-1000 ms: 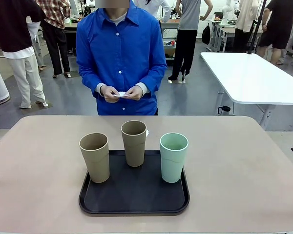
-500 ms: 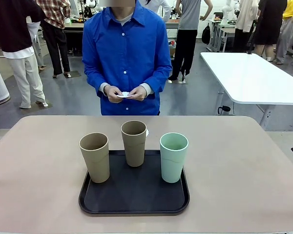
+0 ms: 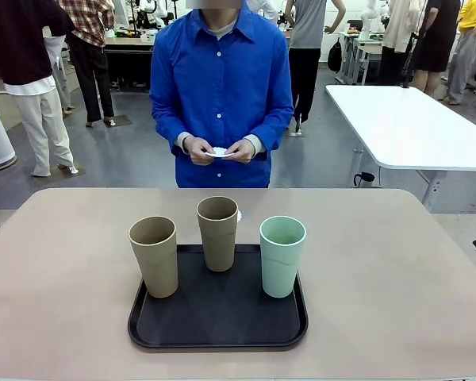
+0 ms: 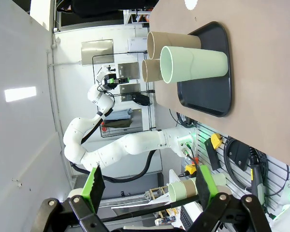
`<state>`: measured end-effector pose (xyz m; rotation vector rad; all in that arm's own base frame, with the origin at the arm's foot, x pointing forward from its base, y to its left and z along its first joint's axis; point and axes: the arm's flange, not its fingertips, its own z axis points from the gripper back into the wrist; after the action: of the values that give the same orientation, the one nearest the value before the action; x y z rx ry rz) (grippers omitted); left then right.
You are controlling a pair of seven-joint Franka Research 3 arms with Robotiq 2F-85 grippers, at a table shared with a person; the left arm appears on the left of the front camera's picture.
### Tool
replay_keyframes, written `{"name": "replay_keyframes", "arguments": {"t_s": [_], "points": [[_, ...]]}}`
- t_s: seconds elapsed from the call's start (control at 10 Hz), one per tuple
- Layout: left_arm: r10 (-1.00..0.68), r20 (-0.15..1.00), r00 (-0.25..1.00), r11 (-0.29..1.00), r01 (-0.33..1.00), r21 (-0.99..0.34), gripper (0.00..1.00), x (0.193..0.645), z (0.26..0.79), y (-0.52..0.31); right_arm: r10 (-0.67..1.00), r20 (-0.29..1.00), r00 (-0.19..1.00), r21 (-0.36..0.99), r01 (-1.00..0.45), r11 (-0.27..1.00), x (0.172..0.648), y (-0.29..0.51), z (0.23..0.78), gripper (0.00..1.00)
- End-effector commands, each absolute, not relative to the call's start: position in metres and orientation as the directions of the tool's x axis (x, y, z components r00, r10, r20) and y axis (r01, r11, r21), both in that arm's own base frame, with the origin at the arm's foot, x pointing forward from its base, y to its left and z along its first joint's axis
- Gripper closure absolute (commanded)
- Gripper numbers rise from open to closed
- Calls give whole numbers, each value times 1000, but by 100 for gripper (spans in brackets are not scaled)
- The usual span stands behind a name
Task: Place coasters on the table and set cups on them.
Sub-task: Pick up one Reusable plastic cup and place it on a coaster set by the human.
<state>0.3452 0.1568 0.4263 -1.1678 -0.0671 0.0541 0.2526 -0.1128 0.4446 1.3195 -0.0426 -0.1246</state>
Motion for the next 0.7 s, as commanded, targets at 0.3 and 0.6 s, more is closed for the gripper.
{"name": "replay_keyframes", "arguments": {"t_s": [0.3,0.6], "points": [[78,28,997,389,-4,-921,0,345,427,157,131,404,905,802,-419,426,271,-106,492,0],[78,28,997,389,-4,-921,0,345,427,157,318,564,762,483,-617,621,311,-84,515,0]]}}
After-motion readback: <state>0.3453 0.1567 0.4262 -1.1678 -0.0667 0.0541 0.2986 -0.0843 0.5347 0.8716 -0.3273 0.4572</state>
